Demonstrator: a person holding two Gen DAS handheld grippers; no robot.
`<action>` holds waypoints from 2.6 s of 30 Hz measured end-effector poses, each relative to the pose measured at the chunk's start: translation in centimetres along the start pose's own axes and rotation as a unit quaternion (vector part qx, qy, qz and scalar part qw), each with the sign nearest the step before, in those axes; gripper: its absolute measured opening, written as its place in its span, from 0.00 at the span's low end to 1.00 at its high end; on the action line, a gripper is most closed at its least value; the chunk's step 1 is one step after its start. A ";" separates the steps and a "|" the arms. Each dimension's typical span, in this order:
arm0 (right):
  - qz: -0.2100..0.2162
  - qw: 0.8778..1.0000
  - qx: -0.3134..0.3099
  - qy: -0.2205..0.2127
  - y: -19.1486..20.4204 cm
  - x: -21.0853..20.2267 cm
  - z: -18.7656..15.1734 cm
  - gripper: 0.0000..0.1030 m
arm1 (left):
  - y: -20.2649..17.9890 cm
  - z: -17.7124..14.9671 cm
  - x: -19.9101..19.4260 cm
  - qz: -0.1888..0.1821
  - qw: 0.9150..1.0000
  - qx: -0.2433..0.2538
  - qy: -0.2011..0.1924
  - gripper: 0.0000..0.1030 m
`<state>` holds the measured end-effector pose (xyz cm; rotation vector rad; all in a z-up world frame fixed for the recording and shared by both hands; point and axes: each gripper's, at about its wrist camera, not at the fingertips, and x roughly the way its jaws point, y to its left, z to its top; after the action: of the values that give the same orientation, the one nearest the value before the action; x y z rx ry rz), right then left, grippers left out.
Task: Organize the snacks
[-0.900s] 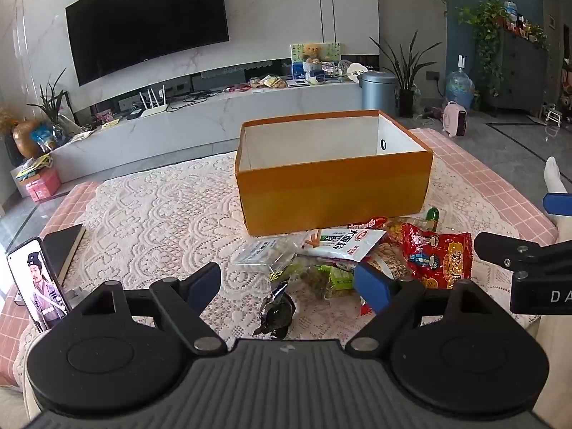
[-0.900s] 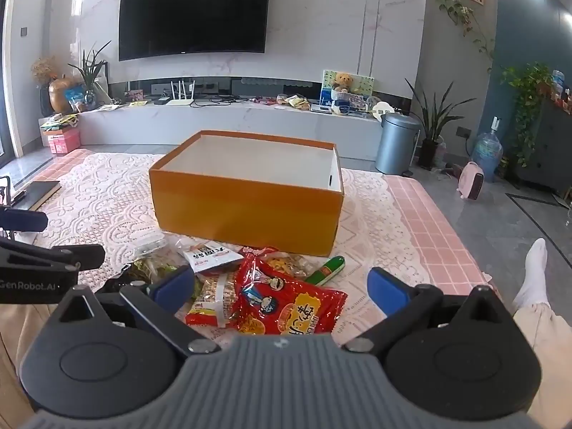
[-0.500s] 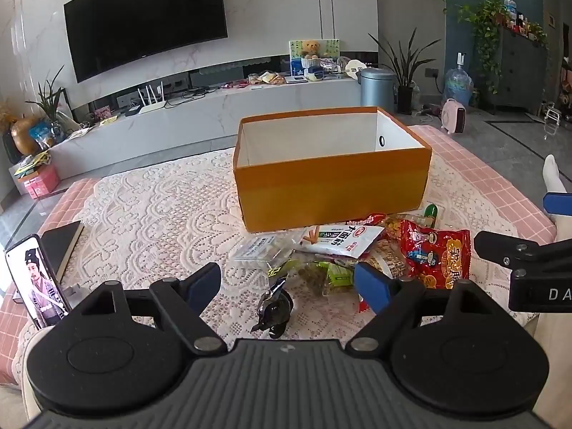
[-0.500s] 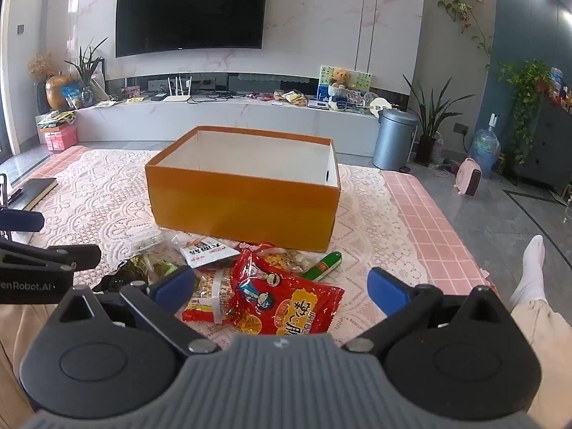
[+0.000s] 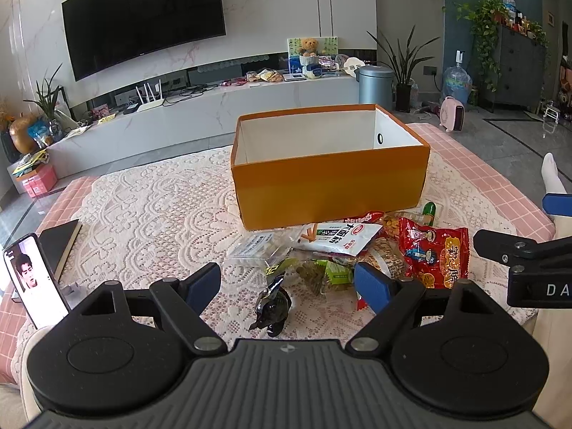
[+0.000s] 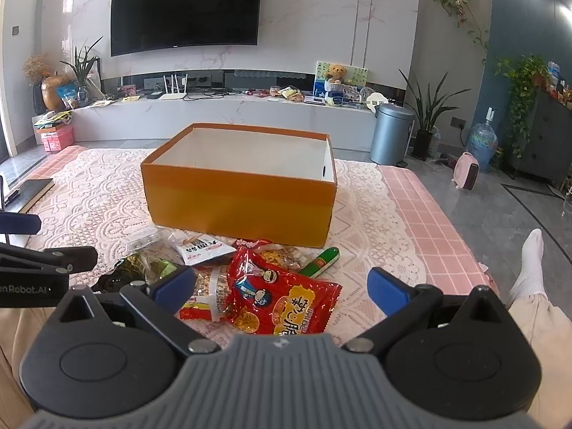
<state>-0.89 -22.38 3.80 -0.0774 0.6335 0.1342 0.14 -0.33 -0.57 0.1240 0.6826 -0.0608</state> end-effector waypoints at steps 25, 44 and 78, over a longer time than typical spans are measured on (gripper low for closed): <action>-0.007 1.000 0.009 0.012 -0.4 0.3 0.2 0.97 | 0.0 0.1 0.0 -0.002 1.000 0.000 0.004 0.96; -0.009 1.000 0.014 0.020 -0.6 0.7 0.0 0.97 | -0.1 0.0 0.0 -0.003 1.000 0.000 0.004 0.96; 0.011 0.999 0.022 0.036 -1.0 1.5 -0.7 0.97 | 1.7 -0.4 1.1 -0.058 0.998 -0.015 0.035 0.77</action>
<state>0.03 -23.27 2.42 -0.0324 0.7085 0.1382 0.97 1.38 -1.40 0.0582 0.7595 -0.1580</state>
